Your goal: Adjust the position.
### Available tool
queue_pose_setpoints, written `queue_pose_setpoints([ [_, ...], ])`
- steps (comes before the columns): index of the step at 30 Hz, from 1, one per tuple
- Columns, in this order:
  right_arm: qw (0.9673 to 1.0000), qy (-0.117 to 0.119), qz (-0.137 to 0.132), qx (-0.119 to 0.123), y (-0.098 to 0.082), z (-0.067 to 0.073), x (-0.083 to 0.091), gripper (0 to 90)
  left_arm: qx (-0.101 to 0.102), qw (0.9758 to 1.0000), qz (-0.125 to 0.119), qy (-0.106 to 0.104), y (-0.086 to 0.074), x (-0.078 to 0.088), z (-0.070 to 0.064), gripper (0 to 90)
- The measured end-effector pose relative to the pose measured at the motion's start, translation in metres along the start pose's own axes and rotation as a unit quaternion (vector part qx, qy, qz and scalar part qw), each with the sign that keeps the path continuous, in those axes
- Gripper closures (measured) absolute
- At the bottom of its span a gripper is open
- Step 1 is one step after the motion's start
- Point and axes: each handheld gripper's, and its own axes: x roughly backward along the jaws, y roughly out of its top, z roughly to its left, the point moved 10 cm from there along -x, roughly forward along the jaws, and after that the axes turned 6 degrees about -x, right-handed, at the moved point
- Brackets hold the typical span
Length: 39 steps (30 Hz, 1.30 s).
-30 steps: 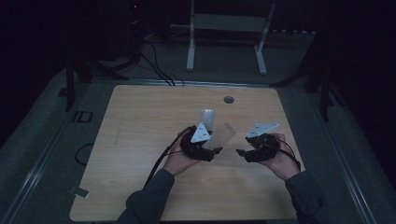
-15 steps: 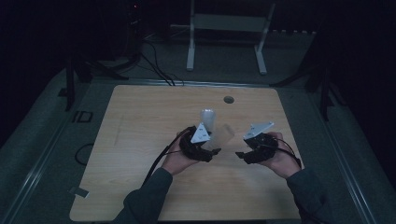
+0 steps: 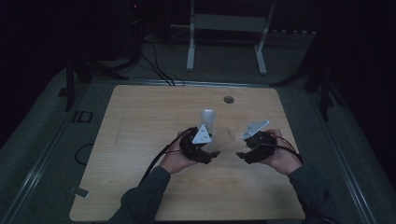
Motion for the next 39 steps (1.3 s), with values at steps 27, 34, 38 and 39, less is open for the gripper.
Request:
queue_pose_setpoints([
  [27,0.9936,-0.004,0.068,0.091,0.003,0.009,0.001,38.3,-0.025,0.9983,0.038,-0.036,-0.01,-0.002,-0.008,29.4],
  [34,0.989,-0.005,0.092,0.116,0.004,0.013,0.001,38.2,-0.032,0.9976,0.045,-0.041,-0.011,-0.004,-0.012,29.4],
  [38,0.9863,-0.004,0.102,0.129,0.004,0.016,0.001,38.2,-0.038,0.997,0.049,-0.046,-0.011,-0.005,-0.014,29.3],
  [39,0.986,-0.003,0.103,0.131,0.005,0.016,0.001,38.2,-0.04,0.9968,0.051,-0.047,-0.012,-0.005,-0.015,29.4],
])
